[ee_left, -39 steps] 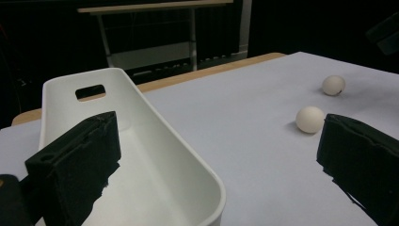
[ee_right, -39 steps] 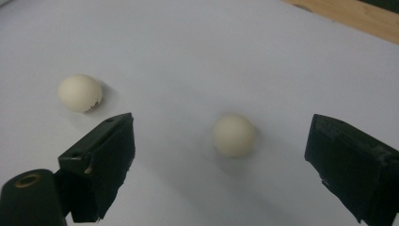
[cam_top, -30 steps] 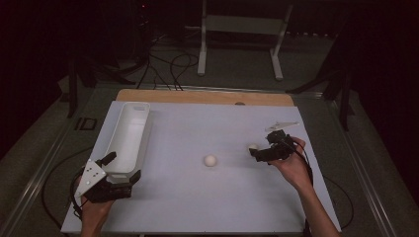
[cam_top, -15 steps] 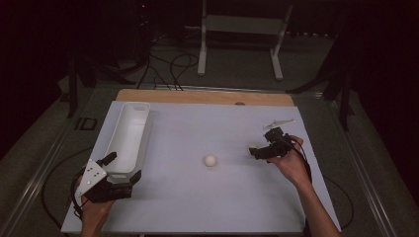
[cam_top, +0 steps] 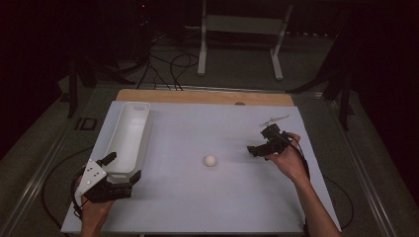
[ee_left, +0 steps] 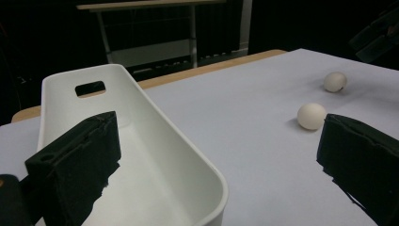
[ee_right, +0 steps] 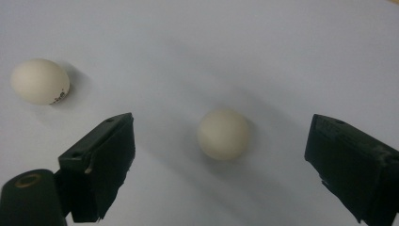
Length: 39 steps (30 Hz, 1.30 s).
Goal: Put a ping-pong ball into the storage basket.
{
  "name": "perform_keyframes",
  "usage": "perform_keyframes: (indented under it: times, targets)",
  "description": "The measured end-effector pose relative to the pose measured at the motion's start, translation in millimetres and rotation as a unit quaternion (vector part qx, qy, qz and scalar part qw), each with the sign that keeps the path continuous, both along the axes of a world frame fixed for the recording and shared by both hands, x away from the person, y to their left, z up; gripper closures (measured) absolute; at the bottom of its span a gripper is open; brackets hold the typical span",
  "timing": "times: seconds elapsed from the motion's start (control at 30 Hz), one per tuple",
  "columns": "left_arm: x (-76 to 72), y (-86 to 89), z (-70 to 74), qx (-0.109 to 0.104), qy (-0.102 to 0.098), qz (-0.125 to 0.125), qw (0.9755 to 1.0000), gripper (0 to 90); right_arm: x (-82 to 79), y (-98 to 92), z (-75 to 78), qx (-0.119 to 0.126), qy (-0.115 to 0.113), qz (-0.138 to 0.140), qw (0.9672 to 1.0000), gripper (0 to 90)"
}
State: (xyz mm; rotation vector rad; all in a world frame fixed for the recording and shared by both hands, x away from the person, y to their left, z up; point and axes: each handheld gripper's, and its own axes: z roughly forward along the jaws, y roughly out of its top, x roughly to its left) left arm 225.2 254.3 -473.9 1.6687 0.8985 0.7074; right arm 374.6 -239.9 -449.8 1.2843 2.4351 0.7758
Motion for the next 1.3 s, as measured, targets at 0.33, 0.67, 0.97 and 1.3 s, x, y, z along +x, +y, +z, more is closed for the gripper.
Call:
perform_keyframes:
  times: [0.33,0.67,0.97,1.3]
  targets:
    - [-0.1,0.7,0.0,0.0,0.0,0.001,1.0,0.7,2.5,1.3,-3.6,-0.018,0.01,-0.001,0.9998,8.6]
    - [-0.1,0.2,-0.2,0.001,0.0,0.001,1.0,0.7,9.3,8.3,1.1,-0.039,0.02,0.001,0.999,8.7]
    - [-0.5,1.4,0.2,-0.001,-0.001,0.002,1.0,0.8,19.5,11.0,0.0,-0.051,0.039,0.006,0.9979,8.7]
    - [-0.2,1.0,-0.2,0.001,0.0,0.001,1.0,0.7,26.0,8.7,-6.9,-0.058,0.056,0.004,0.9967,8.8]
